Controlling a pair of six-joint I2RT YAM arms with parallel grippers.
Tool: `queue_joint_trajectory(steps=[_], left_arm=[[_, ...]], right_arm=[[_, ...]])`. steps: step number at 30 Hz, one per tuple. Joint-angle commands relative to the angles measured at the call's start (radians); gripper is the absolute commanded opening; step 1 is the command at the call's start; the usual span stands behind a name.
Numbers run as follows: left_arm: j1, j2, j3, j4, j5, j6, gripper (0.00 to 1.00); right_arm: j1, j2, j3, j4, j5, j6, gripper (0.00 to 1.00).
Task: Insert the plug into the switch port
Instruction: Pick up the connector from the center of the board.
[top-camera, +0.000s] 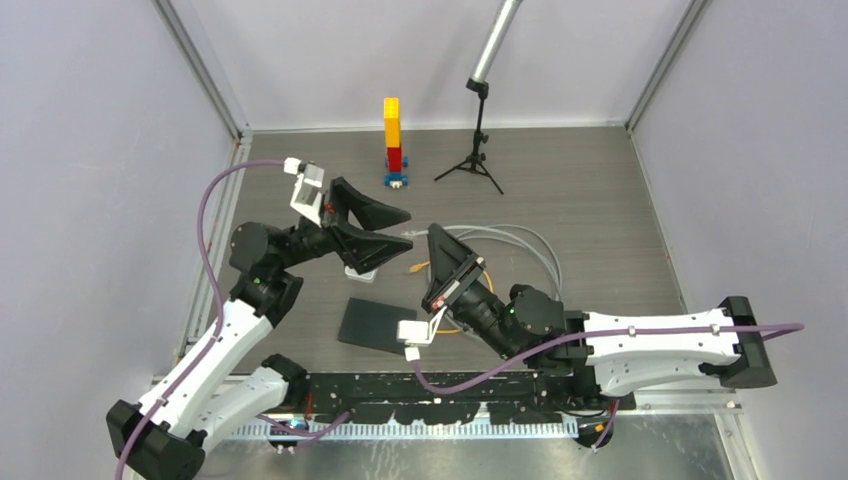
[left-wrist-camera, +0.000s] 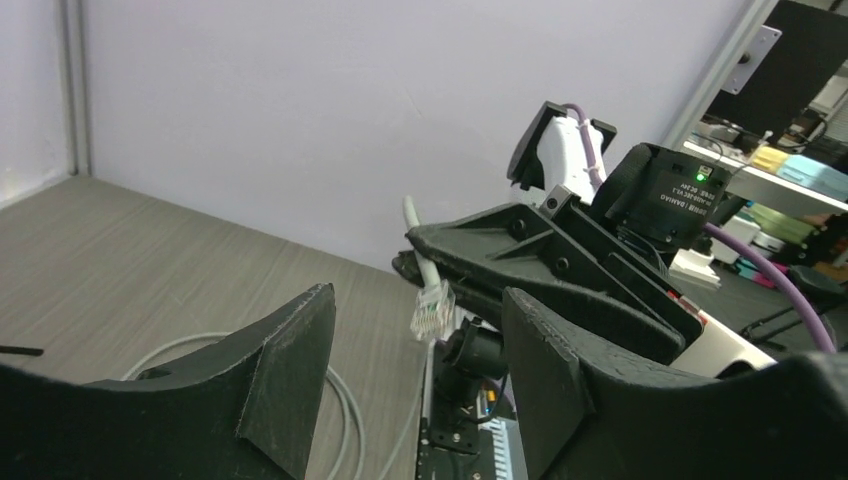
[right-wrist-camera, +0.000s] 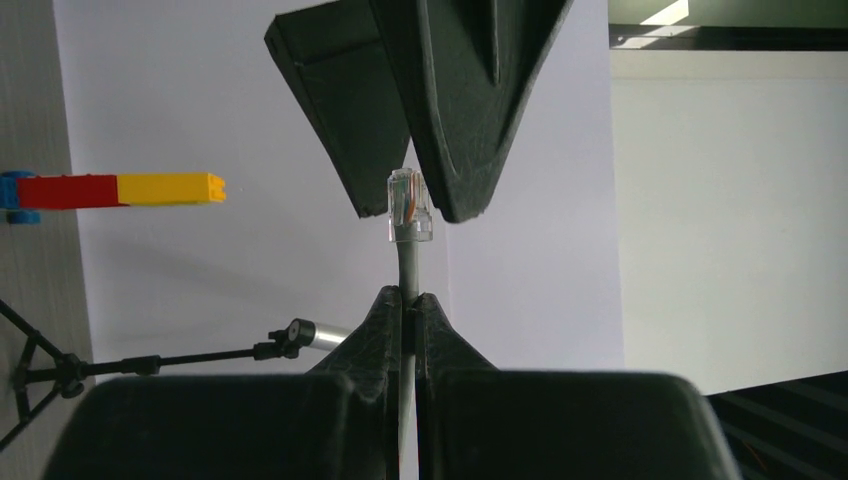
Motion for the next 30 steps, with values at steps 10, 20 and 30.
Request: queue_joint_trajectory(steps=[10, 20, 30], left_arm=[[-0.054, 0.017, 0.066, 0.057, 0.001, -0.017, 0.18], [-0.071, 0.016, 0.071, 0.039, 0.028, -0.045, 0.53], [-0.072, -0.01, 0.112, -0.088, 0.01, 0.036, 0.48]], right_arm=[[0.032, 0.008, 0.041, 0.033, 0.026, 0.003, 0.01], [0.033, -0.003, 0.066, -0.016, 0.041, 0.022, 0.0], [0.033, -0.009, 0.06, 0.036, 0.048, -0.007, 0.0]])
